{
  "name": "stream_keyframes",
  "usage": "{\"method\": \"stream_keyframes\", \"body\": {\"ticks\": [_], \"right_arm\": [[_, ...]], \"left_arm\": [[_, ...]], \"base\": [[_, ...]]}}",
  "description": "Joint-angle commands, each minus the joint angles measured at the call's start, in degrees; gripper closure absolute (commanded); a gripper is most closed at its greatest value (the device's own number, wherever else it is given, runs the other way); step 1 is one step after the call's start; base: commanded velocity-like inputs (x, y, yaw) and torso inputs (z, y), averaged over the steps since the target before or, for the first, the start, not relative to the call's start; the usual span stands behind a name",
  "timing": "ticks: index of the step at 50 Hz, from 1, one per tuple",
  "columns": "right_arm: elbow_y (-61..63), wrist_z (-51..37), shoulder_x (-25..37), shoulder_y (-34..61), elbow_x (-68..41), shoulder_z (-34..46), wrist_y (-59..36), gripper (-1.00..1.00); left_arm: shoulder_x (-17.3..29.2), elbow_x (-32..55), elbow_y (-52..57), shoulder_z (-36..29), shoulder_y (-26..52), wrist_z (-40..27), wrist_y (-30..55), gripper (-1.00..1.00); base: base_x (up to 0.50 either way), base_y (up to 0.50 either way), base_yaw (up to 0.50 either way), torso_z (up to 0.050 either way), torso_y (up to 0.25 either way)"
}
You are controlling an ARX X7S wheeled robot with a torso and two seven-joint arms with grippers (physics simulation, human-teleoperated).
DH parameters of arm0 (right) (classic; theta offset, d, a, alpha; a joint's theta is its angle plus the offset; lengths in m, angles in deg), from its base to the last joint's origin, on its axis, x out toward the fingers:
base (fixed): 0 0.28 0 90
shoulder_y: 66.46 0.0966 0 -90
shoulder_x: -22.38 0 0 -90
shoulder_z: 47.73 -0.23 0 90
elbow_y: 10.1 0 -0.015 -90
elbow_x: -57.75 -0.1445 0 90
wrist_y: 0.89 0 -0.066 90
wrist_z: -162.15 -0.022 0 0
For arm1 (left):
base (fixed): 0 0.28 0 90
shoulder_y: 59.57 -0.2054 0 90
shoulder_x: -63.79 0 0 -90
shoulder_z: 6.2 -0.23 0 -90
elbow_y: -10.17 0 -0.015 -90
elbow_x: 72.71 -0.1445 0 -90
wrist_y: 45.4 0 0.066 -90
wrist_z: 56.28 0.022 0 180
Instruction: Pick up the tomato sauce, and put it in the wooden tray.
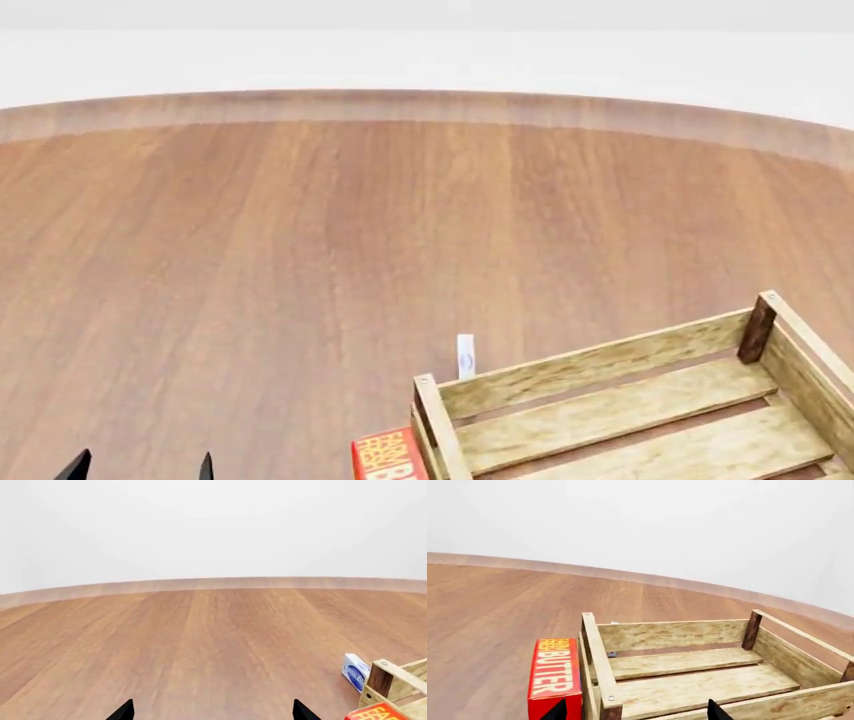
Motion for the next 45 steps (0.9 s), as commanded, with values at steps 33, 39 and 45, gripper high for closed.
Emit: {"method": "stream_keyframes", "body": {"ticks": [33,39,45], "right_arm": [[-6.48,-3.08,0.77,-4.0,-2.35,2.03,6.57,-1.0],[-6.78,-3.52,0.87,-4.74,-2.07,2.68,7.39,-1.0],[-7.45,-3.56,0.89,-4.98,-2.52,3.39,7.87,-1.0]], "left_arm": [[1.49,1.87,-0.13,-1.65,0.2,-1.36,-0.88,-1.0],[1.69,2.0,-0.16,-1.87,0.13,-1.68,-1.08,-1.0],[1.89,2.13,-0.27,-2.14,0.15,-1.89,-1.26,-1.0]], "base": [[0.0,0.0,0.0,0.0,0.0],[0.0,0.0,0.0,0.0,0.0],[0.0,0.0,0.0,0.0,0.0]]}}
